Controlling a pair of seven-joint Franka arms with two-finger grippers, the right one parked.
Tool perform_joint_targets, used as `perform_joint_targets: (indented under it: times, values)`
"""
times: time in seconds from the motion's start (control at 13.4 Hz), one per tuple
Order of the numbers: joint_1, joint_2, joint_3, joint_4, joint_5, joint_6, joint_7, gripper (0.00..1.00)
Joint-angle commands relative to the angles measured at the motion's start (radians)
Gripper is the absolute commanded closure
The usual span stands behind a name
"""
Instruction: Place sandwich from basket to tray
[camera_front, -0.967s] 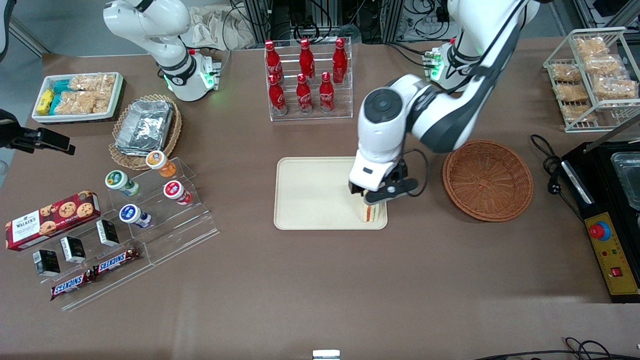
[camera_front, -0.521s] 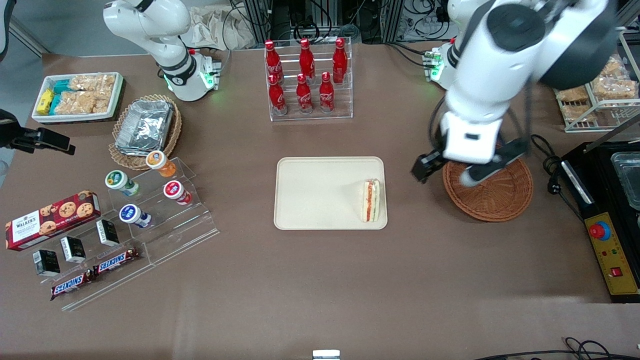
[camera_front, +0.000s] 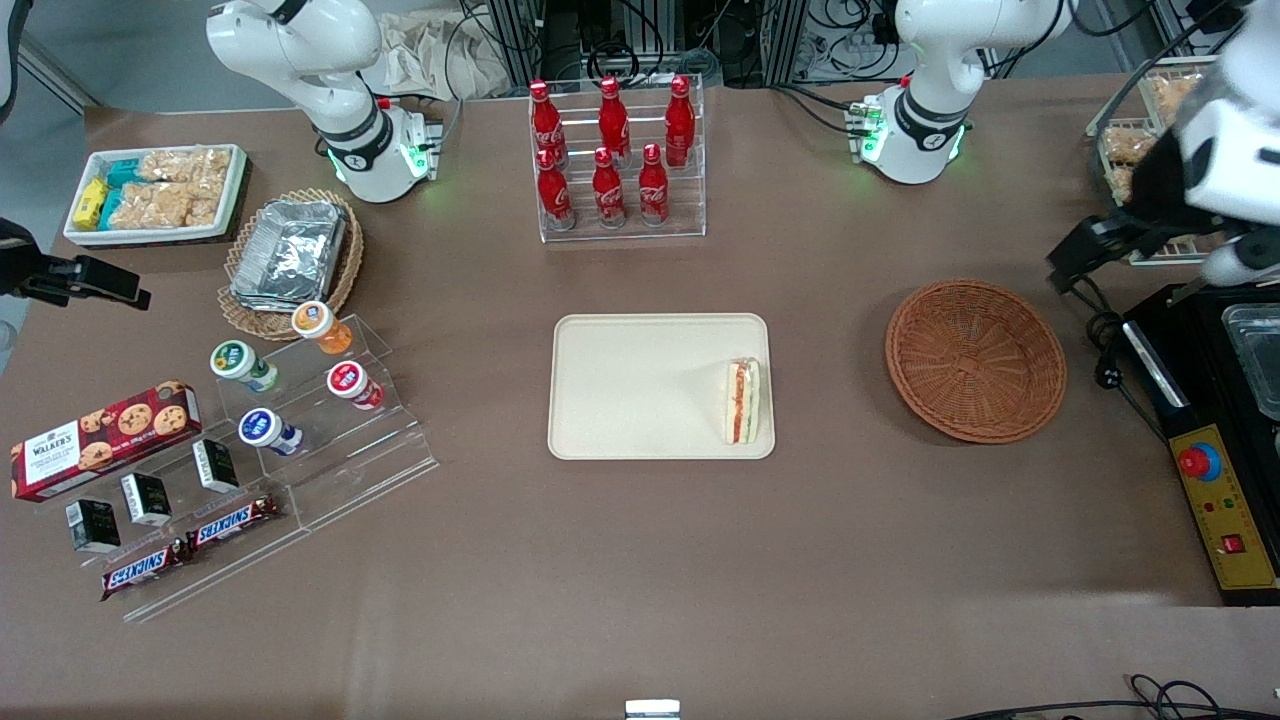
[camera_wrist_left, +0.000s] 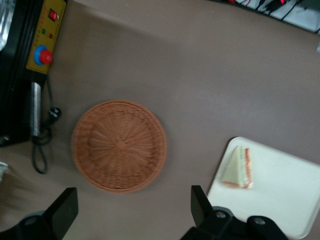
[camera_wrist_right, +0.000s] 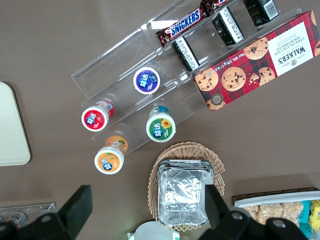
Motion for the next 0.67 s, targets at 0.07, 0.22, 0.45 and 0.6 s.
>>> perform_joint_targets:
  times: [0.07,0.22,0.45,0.6]
  values:
    - [-0.002,-0.131,0.102,-0.161,-0.031,0.008,0.318,0.0]
    - [-0.001,-0.128,0.122,-0.15,-0.031,-0.018,0.383,0.0]
    - [-0.001,-0.093,0.124,-0.101,-0.024,-0.021,0.385,0.0]
    - [-0.001,-0.085,0.125,-0.092,-0.031,-0.021,0.379,0.0]
